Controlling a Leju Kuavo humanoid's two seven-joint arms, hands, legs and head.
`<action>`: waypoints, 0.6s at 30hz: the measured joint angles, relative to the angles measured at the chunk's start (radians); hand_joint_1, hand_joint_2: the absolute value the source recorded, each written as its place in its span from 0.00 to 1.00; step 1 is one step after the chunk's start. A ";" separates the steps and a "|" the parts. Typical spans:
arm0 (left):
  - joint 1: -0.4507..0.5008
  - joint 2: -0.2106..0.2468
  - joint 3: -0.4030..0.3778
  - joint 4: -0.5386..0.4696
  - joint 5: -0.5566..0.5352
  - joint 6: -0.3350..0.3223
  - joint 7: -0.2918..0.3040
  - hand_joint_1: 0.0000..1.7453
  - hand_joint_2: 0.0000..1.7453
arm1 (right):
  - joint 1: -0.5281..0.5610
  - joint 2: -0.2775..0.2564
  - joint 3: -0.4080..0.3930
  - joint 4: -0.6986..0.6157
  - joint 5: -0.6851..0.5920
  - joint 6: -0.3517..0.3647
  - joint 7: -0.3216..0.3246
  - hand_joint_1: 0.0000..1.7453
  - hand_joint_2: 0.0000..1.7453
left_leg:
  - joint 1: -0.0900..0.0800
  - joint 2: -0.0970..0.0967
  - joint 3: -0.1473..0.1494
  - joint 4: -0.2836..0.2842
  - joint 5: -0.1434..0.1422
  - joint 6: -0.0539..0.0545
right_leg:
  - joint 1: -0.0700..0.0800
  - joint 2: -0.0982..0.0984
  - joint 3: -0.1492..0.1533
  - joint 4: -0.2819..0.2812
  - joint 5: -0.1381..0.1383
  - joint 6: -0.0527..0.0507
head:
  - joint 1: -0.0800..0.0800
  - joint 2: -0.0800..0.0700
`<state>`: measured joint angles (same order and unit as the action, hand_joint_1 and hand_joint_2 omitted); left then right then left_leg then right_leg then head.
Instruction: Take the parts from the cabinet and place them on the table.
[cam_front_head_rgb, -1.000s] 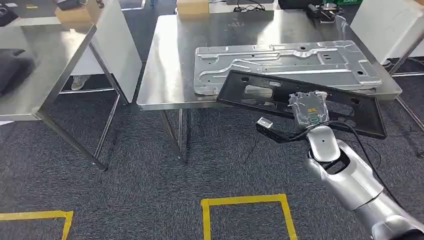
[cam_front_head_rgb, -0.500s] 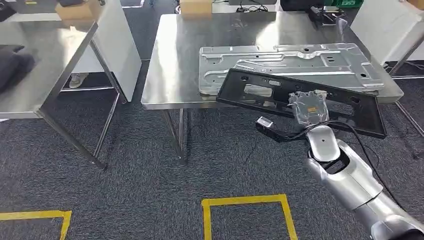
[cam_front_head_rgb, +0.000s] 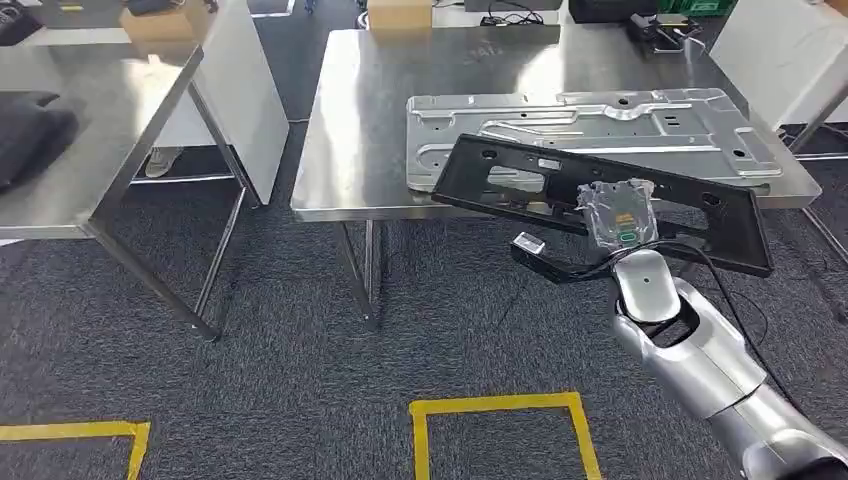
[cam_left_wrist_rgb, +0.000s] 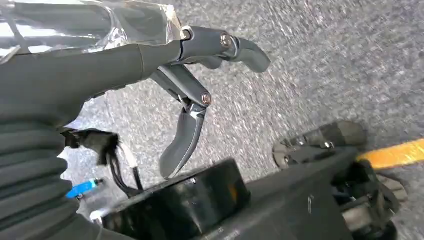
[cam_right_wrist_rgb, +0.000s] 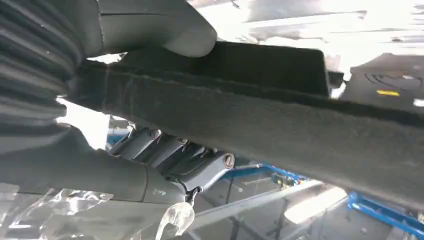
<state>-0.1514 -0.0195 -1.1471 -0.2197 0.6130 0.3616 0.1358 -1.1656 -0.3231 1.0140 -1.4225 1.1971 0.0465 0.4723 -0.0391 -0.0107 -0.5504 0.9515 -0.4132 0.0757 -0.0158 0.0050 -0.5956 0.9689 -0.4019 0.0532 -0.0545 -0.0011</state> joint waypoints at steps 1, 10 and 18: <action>0.000 0.000 0.000 0.000 0.000 0.000 0.000 0.00 1.00 | 0.000 -0.002 0.000 0.000 0.000 0.000 0.000 1.00 1.00 | 0.001 0.001 0.000 -0.002 0.000 -0.001 | 0.002 0.000 -0.002 0.000 0.000 -0.005 | 0.000 0.000; 0.000 0.001 0.000 0.000 -0.002 0.004 0.000 0.00 1.00 | -0.001 -0.002 0.000 -0.001 0.000 0.002 0.000 1.00 1.00 | 0.032 0.004 -0.165 0.306 -0.108 -0.053 | -0.014 0.000 0.004 -0.004 -0.003 -0.015 | 0.000 0.000; -0.003 0.001 0.000 0.000 -0.004 -0.002 0.000 0.00 1.00 | -0.006 -0.002 -0.003 -0.001 0.000 0.003 0.000 1.00 1.00 | 0.016 0.003 -0.010 -0.008 0.012 -0.016 | -0.014 0.000 0.020 -0.016 -0.009 0.021 | 0.000 0.000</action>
<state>-0.1544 -0.0183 -1.1471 -0.2197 0.6088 0.3601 0.1354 -1.1713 -0.3254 1.0113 -1.4233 1.1975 0.0492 0.4723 -0.0233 -0.0073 -0.5606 0.9432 -0.4010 0.0602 -0.0296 0.0049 -0.5752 0.9528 -0.4113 0.0740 -0.0549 -0.0011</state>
